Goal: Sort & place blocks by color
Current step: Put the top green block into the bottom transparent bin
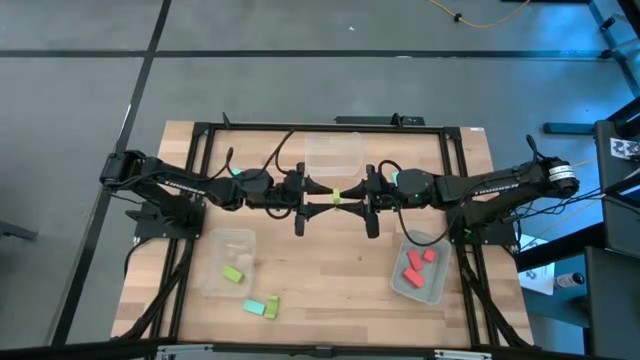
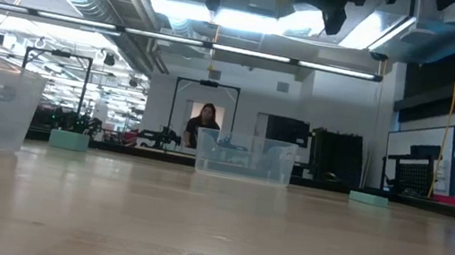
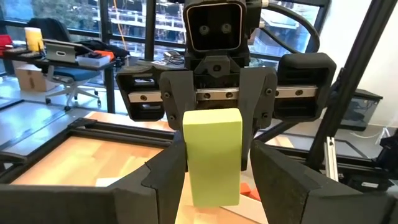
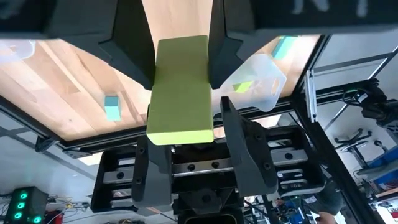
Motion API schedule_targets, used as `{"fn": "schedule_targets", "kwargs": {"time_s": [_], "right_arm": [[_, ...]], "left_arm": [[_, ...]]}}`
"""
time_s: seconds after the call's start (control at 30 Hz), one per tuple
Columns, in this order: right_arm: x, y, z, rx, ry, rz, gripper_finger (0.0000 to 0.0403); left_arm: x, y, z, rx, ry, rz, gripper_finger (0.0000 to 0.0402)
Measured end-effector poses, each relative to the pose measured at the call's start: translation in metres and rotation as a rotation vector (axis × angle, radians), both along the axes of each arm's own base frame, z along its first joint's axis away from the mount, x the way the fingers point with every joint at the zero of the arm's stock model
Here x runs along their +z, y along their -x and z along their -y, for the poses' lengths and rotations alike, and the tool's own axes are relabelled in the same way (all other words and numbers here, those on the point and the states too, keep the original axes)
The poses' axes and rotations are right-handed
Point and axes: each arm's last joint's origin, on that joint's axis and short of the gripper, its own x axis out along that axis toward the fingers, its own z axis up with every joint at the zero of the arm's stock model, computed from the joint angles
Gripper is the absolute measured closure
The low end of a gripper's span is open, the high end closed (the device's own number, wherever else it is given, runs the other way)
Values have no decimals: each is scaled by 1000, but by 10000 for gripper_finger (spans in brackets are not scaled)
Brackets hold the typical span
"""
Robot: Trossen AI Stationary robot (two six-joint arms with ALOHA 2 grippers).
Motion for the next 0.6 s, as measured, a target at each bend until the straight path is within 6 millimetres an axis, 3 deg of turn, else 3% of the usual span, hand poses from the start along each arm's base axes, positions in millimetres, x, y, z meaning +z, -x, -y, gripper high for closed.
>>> {"fn": "schedule_targets", "kwargs": {"time_s": [0.3,0.6], "right_arm": [[-3,1,0,-5,-9,-26,284],[-2,0,0,11,-14,-12,284]], "left_arm": [[3,-28,-2,34,-4,-39,230],[7,-31,0,-1,-11,-43,230]]}}
